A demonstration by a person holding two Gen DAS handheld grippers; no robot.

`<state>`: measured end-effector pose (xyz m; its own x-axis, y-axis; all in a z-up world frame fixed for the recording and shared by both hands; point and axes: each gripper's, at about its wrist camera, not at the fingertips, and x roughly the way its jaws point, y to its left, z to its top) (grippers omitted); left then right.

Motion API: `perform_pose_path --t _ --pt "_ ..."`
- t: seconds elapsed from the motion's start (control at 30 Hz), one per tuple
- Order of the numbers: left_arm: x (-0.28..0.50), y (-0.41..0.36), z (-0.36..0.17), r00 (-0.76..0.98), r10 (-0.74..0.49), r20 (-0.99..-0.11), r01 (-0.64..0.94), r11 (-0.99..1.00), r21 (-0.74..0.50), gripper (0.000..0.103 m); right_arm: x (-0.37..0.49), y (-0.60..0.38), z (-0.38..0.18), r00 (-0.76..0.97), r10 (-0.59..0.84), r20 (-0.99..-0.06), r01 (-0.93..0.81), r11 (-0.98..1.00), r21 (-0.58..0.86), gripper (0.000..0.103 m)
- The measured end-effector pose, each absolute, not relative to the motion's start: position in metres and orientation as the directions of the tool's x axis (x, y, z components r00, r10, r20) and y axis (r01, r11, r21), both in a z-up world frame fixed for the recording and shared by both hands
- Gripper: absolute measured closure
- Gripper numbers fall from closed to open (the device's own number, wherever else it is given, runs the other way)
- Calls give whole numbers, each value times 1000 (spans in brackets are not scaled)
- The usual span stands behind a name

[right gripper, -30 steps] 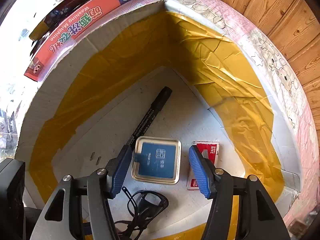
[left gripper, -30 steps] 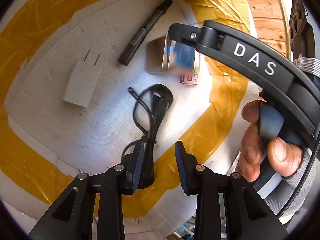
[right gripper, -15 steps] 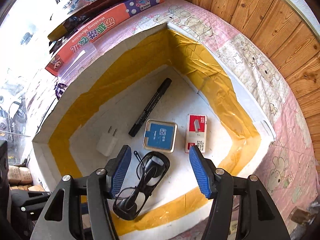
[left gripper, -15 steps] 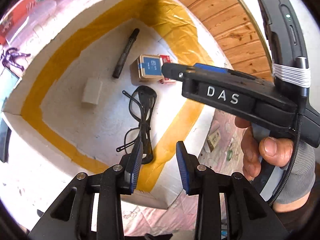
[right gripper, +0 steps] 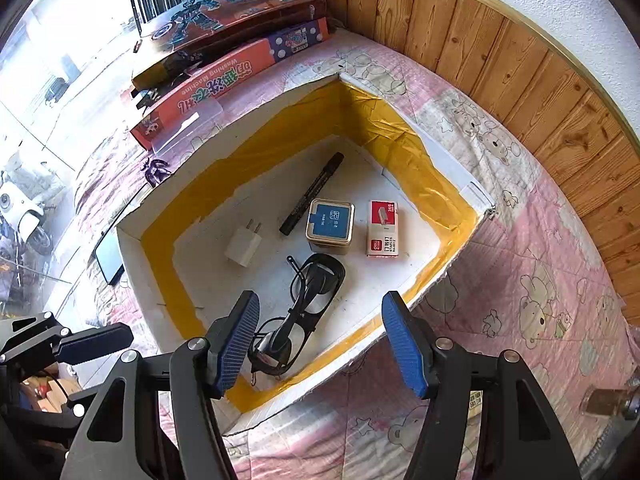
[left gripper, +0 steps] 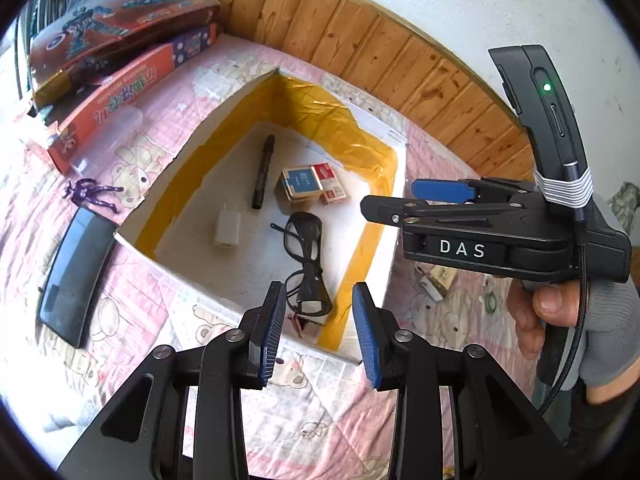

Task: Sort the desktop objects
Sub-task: 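Move both open tools back toward the pink cylinder and tissue pack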

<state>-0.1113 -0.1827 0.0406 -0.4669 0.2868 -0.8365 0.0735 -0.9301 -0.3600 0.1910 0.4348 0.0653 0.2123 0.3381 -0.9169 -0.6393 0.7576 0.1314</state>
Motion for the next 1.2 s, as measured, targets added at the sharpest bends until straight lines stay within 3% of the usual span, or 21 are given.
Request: perform_pose_path --t 0.67,0.93,1.2 --pt "-52 -165 83 -646 153 -748 -43 -985 -165 66 78 407 127 508 488 -710 -606 788 109 37" --pt "-34 -147 89 -721 96 -687 -72 -995 -63 63 33 373 135 682 486 -547 -542 838 68 32" --pt "-37 -118 80 -732 86 -676 -110 -994 -7 61 1 327 119 767 487 -418 -456 872 179 31"
